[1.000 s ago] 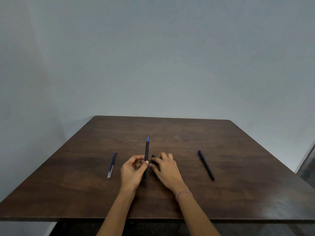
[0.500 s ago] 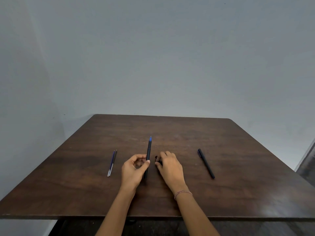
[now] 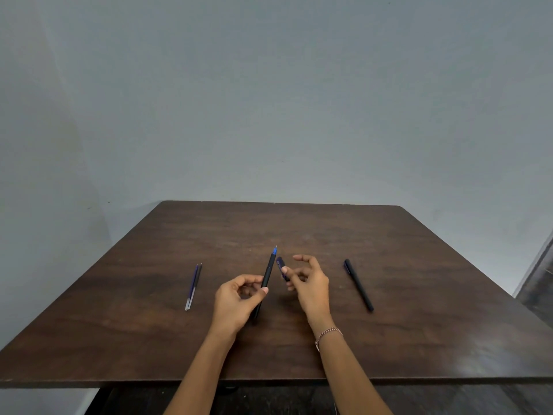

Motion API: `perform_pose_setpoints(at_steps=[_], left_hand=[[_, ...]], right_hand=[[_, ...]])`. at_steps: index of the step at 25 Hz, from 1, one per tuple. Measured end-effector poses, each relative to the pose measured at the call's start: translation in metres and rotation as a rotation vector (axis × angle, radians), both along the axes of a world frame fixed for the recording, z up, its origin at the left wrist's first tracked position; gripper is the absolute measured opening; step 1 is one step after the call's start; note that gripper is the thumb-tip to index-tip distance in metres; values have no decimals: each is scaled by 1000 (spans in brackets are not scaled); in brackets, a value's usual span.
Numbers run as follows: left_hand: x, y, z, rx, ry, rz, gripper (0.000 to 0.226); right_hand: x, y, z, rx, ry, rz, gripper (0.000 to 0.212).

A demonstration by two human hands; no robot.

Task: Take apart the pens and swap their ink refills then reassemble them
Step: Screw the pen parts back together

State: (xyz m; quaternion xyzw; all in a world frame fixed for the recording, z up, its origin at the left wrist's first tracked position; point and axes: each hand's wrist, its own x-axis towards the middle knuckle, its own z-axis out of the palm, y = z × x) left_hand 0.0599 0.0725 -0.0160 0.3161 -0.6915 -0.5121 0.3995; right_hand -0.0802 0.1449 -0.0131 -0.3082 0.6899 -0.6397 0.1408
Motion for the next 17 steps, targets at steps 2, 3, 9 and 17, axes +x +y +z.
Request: perform_pose_setpoints(at_steps=[2,3,9,17], left_hand=[[1,0,0,-8,-10,-2,24],[1,0,-1,-11,-16,-3,24],[2,0,0,-40,-61,-4,25],[1,0,-1,-80,-65,-3,30]], right_hand=[[-2,1,-1,-63,-67,21,34],[-2,1,-1,-89,-95,33,36],[-1,4,2,-294,-264,131,38],[-2,7,9,-465,-368,128,41]])
